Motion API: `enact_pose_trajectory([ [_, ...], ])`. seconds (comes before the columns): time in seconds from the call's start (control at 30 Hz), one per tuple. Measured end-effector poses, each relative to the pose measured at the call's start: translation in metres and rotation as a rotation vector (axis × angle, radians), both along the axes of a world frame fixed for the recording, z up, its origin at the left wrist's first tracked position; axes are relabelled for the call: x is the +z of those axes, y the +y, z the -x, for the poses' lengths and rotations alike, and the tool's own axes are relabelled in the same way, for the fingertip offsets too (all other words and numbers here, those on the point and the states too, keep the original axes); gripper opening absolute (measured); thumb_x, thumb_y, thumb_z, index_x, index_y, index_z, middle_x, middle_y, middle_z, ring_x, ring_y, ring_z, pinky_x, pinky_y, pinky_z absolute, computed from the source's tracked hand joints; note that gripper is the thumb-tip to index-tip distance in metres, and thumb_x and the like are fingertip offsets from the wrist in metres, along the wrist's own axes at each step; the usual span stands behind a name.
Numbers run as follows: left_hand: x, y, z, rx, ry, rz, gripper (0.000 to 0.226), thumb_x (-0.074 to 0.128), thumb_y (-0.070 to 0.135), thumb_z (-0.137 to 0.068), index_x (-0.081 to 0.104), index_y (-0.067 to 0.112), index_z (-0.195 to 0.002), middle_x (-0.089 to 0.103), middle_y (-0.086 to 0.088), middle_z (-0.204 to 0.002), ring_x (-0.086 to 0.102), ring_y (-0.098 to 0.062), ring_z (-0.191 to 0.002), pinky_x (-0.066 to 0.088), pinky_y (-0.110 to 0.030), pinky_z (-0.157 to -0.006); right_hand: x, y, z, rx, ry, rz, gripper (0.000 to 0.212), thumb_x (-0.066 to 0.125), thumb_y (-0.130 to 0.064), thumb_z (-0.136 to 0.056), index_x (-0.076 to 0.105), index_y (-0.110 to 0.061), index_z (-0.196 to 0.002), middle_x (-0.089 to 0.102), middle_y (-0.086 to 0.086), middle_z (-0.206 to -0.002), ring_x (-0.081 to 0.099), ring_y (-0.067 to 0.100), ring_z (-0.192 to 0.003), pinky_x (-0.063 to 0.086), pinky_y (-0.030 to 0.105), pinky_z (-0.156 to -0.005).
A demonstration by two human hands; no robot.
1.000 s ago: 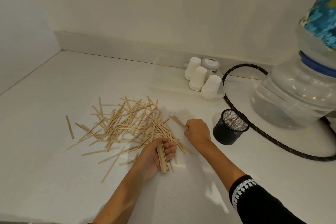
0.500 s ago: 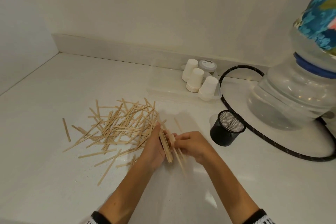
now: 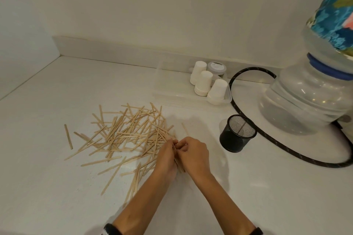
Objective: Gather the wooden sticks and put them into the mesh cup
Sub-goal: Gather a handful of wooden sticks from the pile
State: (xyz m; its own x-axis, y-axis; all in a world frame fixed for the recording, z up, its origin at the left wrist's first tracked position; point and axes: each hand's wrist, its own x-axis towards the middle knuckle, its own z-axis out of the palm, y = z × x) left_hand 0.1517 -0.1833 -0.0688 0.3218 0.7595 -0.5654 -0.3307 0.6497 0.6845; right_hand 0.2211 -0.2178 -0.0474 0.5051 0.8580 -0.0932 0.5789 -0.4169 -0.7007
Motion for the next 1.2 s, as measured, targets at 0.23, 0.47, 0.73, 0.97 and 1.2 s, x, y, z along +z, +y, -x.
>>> enact_pose_trajectory([
  [0.23,0.002,0.009,0.003,0.175,0.0,0.025,0.038,0.037,0.045,-0.099,0.052,0.011,-0.088,0.046,0.003,-0.054,0.039,-0.01,-0.043,0.036,-0.024,-0.044,0.002,-0.007,-0.014,-0.146,0.307,-0.193,0.01,0.063,-0.02,-0.084,0.069,-0.026,-0.079,0.069,-0.009,-0.074,0.066,0.007,-0.07,0.057,0.024,-0.067],
  [0.47,0.033,0.017,0.007,0.149,0.027,-0.423,0.048,0.038,0.066,-0.083,0.039,0.021,-0.066,0.028,0.007,-0.051,0.021,-0.009,-0.041,0.019,-0.023,-0.036,0.001,-0.02,-0.006,-0.574,1.186,-0.096,0.012,0.056,-0.009,-0.09,0.064,-0.003,-0.085,0.065,0.011,-0.075,0.06,0.021,-0.068,0.051,0.032,-0.067],
  [0.73,0.045,0.009,0.008,0.13,0.083,-0.91,0.055,0.039,0.057,-0.091,0.042,0.005,-0.074,0.034,-0.003,-0.052,0.03,-0.015,-0.044,0.028,-0.029,-0.041,0.007,-0.02,0.019,-0.604,1.753,-0.125,0.033,0.039,-0.015,-0.1,0.061,0.01,-0.094,0.07,0.023,-0.085,0.064,0.032,-0.085,0.049,0.043,-0.092],
  [0.97,0.03,0.007,0.011,0.204,0.11,-0.729,0.05,0.049,0.063,-0.085,0.053,0.013,-0.083,0.046,-0.002,-0.055,0.045,-0.015,-0.051,0.043,-0.023,-0.051,0.013,-0.015,0.017,-0.503,1.705,-0.187,0.035,0.036,-0.012,-0.101,0.061,0.011,-0.094,0.07,0.026,-0.09,0.066,0.033,-0.09,0.052,0.04,-0.08],
  [1.2,0.01,0.017,0.021,0.23,0.057,-0.278,0.043,0.05,0.048,-0.092,0.037,0.021,-0.063,0.027,0.007,-0.049,0.024,-0.007,-0.041,0.027,-0.023,-0.039,0.003,-0.015,0.013,-0.269,1.141,-0.082,0.022,0.053,-0.011,-0.09,0.068,0.005,-0.089,0.066,0.013,-0.079,0.062,0.022,-0.074,0.054,0.043,-0.079],
])
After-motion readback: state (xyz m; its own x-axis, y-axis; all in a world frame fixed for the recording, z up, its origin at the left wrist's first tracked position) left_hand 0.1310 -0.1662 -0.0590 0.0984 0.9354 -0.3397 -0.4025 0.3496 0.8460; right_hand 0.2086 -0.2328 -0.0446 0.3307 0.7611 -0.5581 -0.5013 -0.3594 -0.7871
